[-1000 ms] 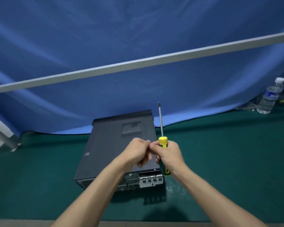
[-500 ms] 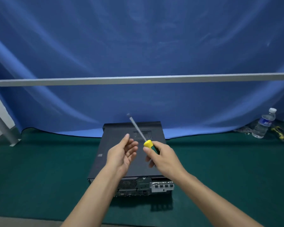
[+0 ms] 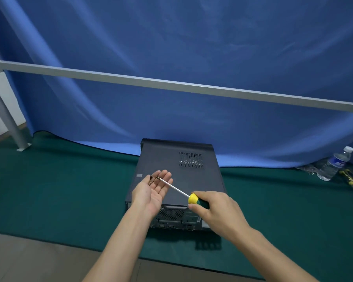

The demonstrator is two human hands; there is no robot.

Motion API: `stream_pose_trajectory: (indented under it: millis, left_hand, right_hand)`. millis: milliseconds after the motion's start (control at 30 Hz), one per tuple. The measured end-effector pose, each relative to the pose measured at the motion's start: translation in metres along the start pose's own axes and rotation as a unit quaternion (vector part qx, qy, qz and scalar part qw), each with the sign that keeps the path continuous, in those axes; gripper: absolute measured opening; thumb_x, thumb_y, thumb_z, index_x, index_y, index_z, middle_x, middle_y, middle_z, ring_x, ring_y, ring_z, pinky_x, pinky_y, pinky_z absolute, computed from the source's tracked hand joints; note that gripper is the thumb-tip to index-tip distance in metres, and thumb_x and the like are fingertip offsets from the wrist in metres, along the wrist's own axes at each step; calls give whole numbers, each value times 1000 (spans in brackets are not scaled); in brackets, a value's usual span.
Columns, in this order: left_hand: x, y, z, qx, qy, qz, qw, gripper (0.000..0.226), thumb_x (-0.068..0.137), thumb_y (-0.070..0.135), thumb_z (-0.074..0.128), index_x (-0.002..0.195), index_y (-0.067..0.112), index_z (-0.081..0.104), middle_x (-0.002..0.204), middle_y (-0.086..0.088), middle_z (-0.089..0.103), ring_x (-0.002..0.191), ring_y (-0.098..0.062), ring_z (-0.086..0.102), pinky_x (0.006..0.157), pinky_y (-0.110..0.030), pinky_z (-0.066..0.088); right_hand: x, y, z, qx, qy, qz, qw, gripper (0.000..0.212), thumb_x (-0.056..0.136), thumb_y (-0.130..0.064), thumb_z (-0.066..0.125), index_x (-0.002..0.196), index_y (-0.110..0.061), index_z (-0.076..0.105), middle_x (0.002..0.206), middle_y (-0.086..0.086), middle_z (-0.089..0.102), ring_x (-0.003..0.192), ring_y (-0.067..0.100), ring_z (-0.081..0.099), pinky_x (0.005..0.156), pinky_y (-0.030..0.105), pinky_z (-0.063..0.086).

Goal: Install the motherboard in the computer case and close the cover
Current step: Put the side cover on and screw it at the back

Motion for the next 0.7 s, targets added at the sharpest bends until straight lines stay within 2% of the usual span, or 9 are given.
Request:
stream_pose_trajectory:
  millis: [100, 200, 333, 433, 533, 633, 700]
  left_hand:
    - [2, -3, -5, 3, -5, 3, 1000, 36, 103, 19, 33, 86, -3, 56, 68, -16, 70, 65, -27, 70, 62, -37, 52]
    - [4, -8, -12, 22, -1, 15, 1000, 34, 103, 17, 35, 85, -4, 55, 67, -17, 70, 62, -28, 70, 71, -41, 53]
    - [9, -15, -20, 21, 5, 6, 1000, 34, 103, 16, 34, 86, -5, 55, 68, -19, 70, 62, -29, 70, 72, -41, 53]
    - [13, -21, -25, 23, 17, 0, 1000, 35, 103, 16, 33, 86, -5, 55, 66, -18, 70, 61, -28, 70, 63, -38, 52]
    - [18, -29, -31, 29, 24, 4, 999, 36, 104, 17, 32, 85, -5, 54, 64, -17, 69, 59, -26, 70, 61, -37, 51]
    - [23, -37, -38, 24, 35, -7, 999, 36, 103, 16, 33, 84, -5, 54, 65, -18, 69, 62, -26, 69, 60, -39, 56]
    - [27, -41, -43, 8, 42, -18, 999, 35, 103, 16, 33, 85, -5, 54, 70, -20, 68, 67, -28, 67, 69, -40, 59]
  right_hand:
    - [-1, -1, 2, -12, -14, 1, 1000, 19, 92, -51, 49, 89, -33, 56, 68, -13, 50, 70, 9, 47, 59, 26, 37]
    - [-2, 0, 9, -3, -38, 13, 999, 21, 92, -50, 51, 85, -31, 57, 62, -10, 51, 62, 11, 45, 56, 26, 36]
    - [-2, 1, 19, 8, -66, 30, 997, 23, 91, -50, 53, 84, -29, 60, 61, -6, 53, 59, 13, 45, 56, 28, 38]
    - [-2, 4, 23, 5, -83, 43, 996, 23, 91, -50, 53, 82, -30, 60, 61, -5, 53, 58, 14, 44, 56, 30, 38]
    - [-1, 7, 27, 1, -111, 57, 992, 23, 90, -48, 54, 72, -34, 54, 57, -5, 49, 55, 14, 42, 53, 28, 35]
    - [-2, 9, 34, 4, -127, 75, 989, 22, 90, -48, 55, 77, -30, 58, 55, -6, 47, 49, 13, 41, 48, 27, 31]
    - [-3, 10, 39, 5, -125, 85, 988, 23, 90, -49, 56, 81, -28, 61, 53, -6, 46, 46, 11, 40, 46, 26, 30]
Point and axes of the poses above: each hand's wrist, its own x-axis towards the middle knuckle, its own z-axis out of the palm, y = z × x, the point moved 7 cm from there along x, towards the middle knuckle
